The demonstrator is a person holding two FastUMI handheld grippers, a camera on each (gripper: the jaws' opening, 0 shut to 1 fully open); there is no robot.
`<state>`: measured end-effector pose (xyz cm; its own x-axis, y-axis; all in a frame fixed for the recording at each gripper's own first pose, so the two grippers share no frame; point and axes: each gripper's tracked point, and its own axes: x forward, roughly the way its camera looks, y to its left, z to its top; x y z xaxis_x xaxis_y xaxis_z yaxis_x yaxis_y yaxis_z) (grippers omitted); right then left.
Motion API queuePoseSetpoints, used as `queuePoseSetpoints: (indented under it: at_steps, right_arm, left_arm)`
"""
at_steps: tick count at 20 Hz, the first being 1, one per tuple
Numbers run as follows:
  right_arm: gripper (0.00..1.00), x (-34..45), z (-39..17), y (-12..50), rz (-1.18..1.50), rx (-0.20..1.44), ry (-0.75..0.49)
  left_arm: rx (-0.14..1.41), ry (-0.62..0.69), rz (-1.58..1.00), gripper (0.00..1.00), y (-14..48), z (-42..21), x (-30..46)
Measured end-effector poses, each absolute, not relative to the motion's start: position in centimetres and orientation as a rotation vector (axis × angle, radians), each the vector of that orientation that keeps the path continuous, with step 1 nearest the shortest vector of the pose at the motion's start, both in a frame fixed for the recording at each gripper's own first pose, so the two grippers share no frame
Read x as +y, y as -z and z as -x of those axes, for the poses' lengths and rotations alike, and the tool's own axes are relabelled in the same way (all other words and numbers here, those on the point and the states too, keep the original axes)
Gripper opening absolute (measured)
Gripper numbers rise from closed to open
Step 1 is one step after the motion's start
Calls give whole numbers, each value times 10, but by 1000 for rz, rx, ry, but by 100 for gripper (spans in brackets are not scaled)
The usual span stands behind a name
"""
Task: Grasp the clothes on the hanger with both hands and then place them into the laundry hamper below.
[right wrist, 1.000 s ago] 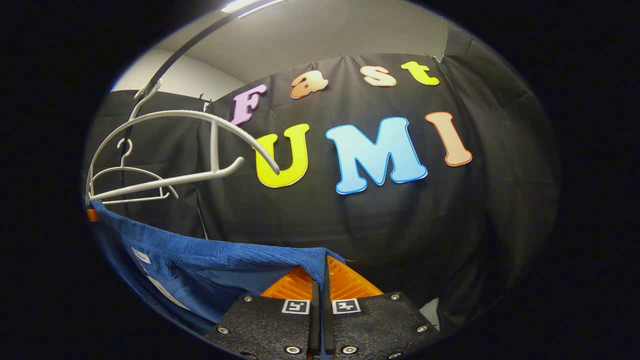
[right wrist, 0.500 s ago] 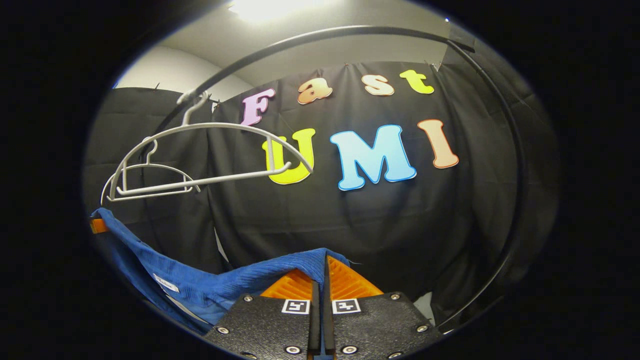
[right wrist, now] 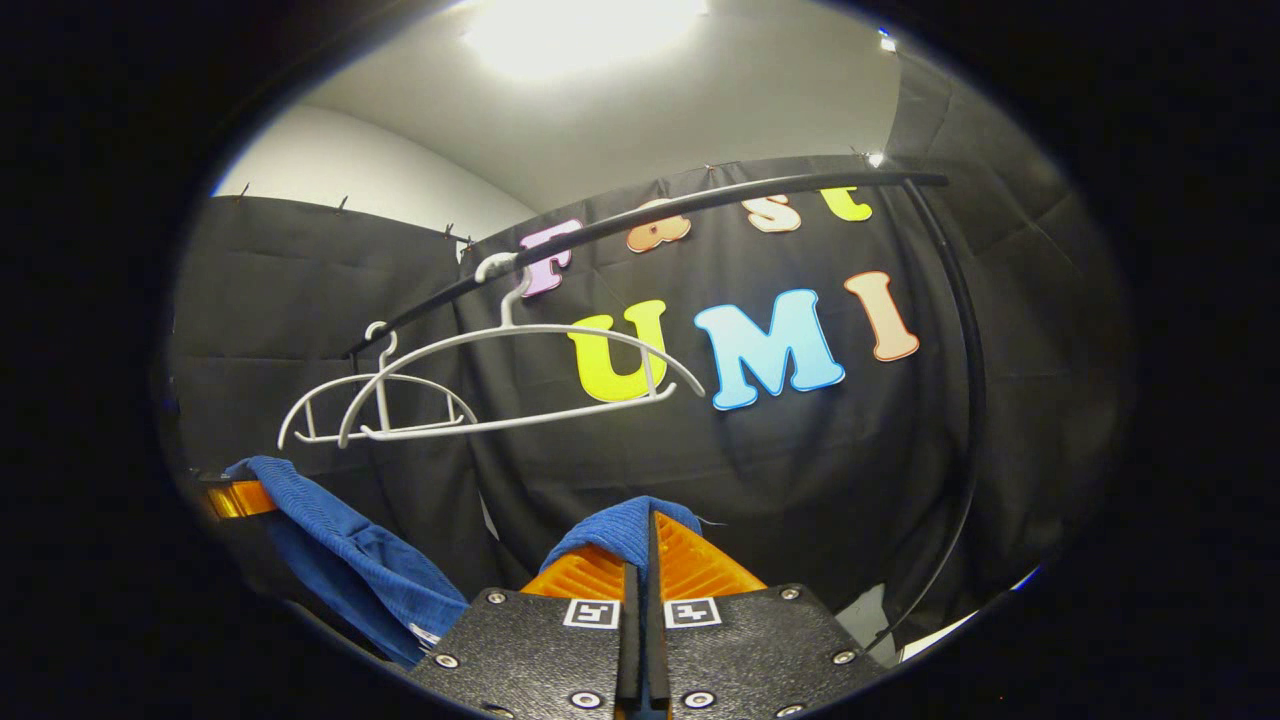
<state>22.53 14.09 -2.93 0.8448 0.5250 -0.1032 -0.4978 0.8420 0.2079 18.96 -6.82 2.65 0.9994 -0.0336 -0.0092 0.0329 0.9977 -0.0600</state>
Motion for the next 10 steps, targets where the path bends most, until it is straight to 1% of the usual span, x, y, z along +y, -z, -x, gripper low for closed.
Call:
queuePoseSetpoints:
  at_steps: [5,6,7,8,9,10]
  right_arm:
    - [2,158,-174,29,-185,183,-582]
    - [2,162,-164,30,-184,187,-590]
    - [2,165,-154,35,-179,193,-596]
    - [2,168,-146,40,-173,202,-605]
    - [2,172,-136,47,-168,218,-614]
    - [2,176,-129,53,-166,234,-627]
  left_arm:
    - [15,129,107,0,-13,-168,-109]
    - [18,150,121,4,-8,-165,-117]
    - [23,170,131,4,-2,-163,-125]
    - [31,191,135,0,4,-160,-134]
    - [41,205,135,4,12,-158,-141]
    - [50,216,134,4,19,-156,-147]
